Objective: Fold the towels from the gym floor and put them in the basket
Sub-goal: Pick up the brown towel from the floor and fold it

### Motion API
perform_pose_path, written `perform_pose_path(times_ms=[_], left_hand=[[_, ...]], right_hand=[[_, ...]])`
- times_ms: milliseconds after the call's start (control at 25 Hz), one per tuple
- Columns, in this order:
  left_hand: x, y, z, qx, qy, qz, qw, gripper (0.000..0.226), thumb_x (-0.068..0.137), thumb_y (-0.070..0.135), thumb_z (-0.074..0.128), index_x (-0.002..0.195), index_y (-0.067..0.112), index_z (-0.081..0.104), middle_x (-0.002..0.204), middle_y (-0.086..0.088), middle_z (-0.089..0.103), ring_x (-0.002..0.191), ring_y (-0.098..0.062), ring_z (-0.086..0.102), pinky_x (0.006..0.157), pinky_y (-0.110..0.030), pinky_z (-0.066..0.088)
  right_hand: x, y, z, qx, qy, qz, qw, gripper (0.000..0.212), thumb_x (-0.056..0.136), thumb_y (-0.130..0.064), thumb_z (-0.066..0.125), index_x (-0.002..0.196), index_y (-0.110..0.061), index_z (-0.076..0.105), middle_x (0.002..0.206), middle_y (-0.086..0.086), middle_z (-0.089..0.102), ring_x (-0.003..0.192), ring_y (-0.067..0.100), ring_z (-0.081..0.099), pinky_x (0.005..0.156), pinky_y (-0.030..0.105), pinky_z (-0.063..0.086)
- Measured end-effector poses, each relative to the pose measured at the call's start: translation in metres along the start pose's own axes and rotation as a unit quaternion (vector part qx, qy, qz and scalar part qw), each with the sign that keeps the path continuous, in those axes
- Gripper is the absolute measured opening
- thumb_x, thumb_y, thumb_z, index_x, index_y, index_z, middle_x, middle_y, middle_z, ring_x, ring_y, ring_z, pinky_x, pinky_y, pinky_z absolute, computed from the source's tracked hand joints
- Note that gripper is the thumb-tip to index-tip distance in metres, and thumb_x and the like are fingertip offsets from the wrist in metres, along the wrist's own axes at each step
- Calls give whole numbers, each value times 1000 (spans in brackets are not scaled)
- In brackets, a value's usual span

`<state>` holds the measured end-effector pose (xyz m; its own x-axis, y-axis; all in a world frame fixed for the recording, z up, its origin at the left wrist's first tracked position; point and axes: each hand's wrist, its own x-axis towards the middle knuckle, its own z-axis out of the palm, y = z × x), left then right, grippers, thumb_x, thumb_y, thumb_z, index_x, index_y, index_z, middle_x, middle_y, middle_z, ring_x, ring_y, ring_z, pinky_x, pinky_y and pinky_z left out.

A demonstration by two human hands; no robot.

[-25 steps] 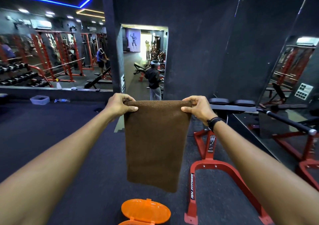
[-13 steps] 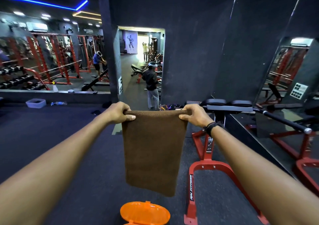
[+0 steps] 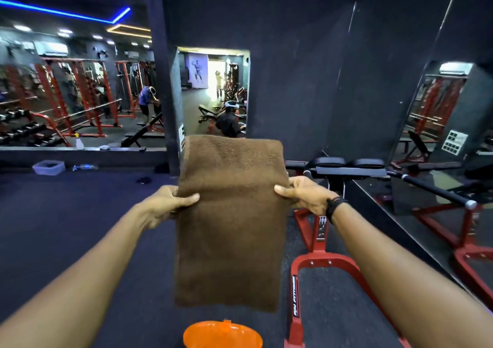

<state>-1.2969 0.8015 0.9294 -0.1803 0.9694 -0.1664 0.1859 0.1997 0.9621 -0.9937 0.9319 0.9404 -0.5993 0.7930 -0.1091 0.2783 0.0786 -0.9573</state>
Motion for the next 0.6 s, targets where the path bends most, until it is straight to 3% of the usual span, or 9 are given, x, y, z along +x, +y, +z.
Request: perform_pose_path(times_ms=[80, 160, 320, 440, 520, 600], left_hand=[[5, 0, 2, -109, 34, 10, 993, 34, 79, 38, 71, 104, 14, 67, 110, -6, 70, 89, -13, 66, 72, -26, 49], [7, 3, 6, -104, 39, 1, 994, 26, 90, 30, 61, 111, 16, 64, 107, -3, 69, 98, -17, 63, 75, -29, 48], [4, -9, 8, -139, 4, 29, 990, 55, 74, 25, 79, 123, 14, 58, 112, -5, 70, 106, -19, 65, 83, -30, 52], [7, -6, 10, -130, 109, 44, 985, 58, 79, 2, 73, 130, 13, 48, 122, -8, 62, 110, -21, 59, 92, -33, 48], [10, -2, 14, -155, 173, 44, 972, 67, 80, 1, 73, 135, 14, 37, 121, -11, 57, 106, -21, 57, 87, -33, 47], [11, -2, 17, -202, 178, 51, 962, 67, 82, -1, 69, 137, 16, 35, 117, -13, 58, 97, -19, 60, 77, -30, 49]], right_hand=[[3, -4, -1, 77, -7, -6, 997, 18, 92, -28, 58, 104, -16, 65, 99, 6, 68, 91, 21, 62, 87, 39, 51], [4, -4, 8, 96, -28, 14, 995, 24, 93, -18, 58, 116, -11, 62, 104, 5, 69, 90, 15, 66, 80, 31, 55], [11, 5, 18, 182, 46, -24, 982, 50, 86, -1, 62, 133, 2, 45, 124, 23, 60, 85, 15, 68, 73, 26, 59], [10, 0, 9, 215, 61, -58, 973, 87, 80, 13, 62, 149, -10, 15, 119, 22, 62, 89, 17, 69, 70, 27, 58], [11, 2, 9, 153, 66, -75, 983, 93, 76, 18, 65, 149, -14, 17, 104, 17, 68, 85, 16, 70, 68, 26, 57], [12, 5, 13, 130, 78, -79, 985, 98, 66, 9, 76, 148, -14, 25, 104, 15, 69, 88, 17, 70, 70, 28, 58]])
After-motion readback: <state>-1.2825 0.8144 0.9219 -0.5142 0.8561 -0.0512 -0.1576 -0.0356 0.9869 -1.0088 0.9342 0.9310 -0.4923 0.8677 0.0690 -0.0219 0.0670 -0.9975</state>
